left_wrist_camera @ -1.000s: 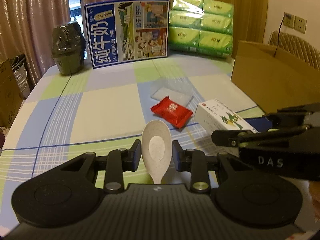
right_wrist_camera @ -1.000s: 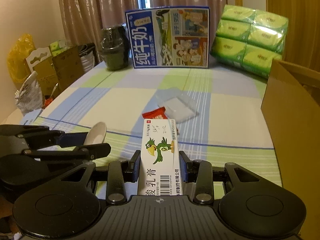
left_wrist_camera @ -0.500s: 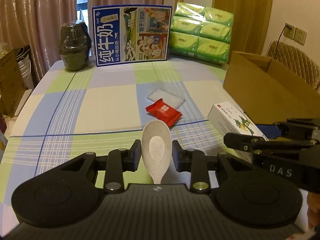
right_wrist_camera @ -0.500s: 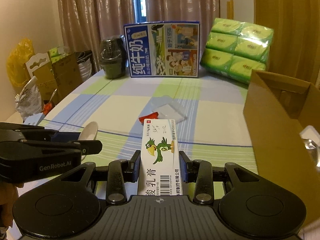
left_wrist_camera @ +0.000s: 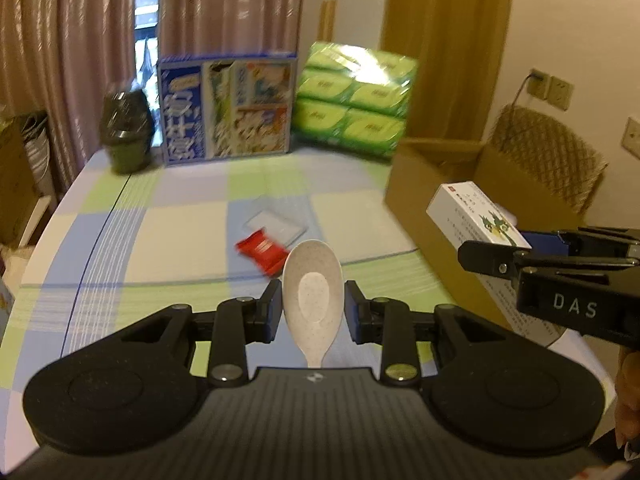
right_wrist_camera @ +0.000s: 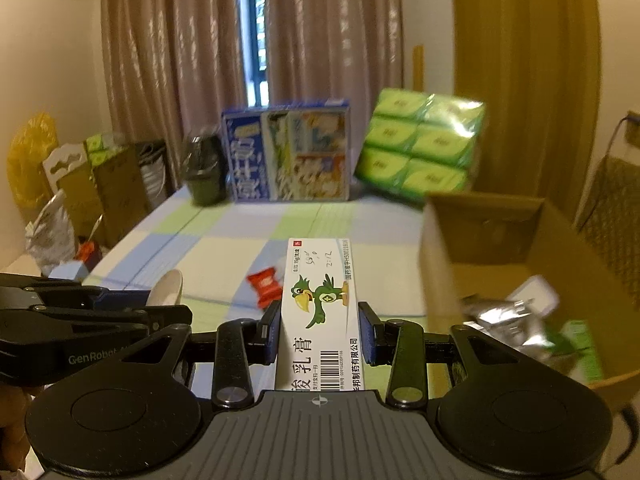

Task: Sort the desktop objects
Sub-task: 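Carry both items over the cardboard box and open both tools to drop them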

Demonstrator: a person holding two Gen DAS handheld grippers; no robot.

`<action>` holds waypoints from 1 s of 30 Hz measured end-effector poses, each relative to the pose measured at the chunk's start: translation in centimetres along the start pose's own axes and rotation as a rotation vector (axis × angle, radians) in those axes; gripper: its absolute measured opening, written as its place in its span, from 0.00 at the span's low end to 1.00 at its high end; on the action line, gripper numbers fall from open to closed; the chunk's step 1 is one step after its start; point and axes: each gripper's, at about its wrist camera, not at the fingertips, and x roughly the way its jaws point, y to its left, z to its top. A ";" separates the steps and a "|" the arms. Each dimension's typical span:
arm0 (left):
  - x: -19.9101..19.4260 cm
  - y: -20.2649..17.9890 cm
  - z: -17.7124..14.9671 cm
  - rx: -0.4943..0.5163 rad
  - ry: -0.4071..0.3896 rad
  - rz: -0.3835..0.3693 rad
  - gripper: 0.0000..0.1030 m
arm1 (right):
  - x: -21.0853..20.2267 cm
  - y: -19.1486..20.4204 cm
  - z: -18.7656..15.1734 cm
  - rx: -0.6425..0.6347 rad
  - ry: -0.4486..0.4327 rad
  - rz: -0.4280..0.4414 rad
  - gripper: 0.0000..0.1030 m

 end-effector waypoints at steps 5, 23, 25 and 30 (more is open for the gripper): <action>-1.9 -4.0 2.4 0.033 -0.036 -0.054 0.26 | -3.8 -3.3 0.8 0.026 -0.021 -0.066 0.34; 1.5 -17.9 9.9 0.002 -0.025 -0.280 0.26 | -8.6 -17.0 3.5 0.093 -0.040 -0.200 0.34; 3.1 -19.1 10.2 0.005 -0.015 -0.282 0.26 | -7.8 -18.1 3.6 0.102 -0.035 -0.193 0.34; 6.7 -20.7 10.8 -0.029 0.004 -0.302 0.26 | -5.5 -20.5 3.7 0.105 -0.021 -0.188 0.34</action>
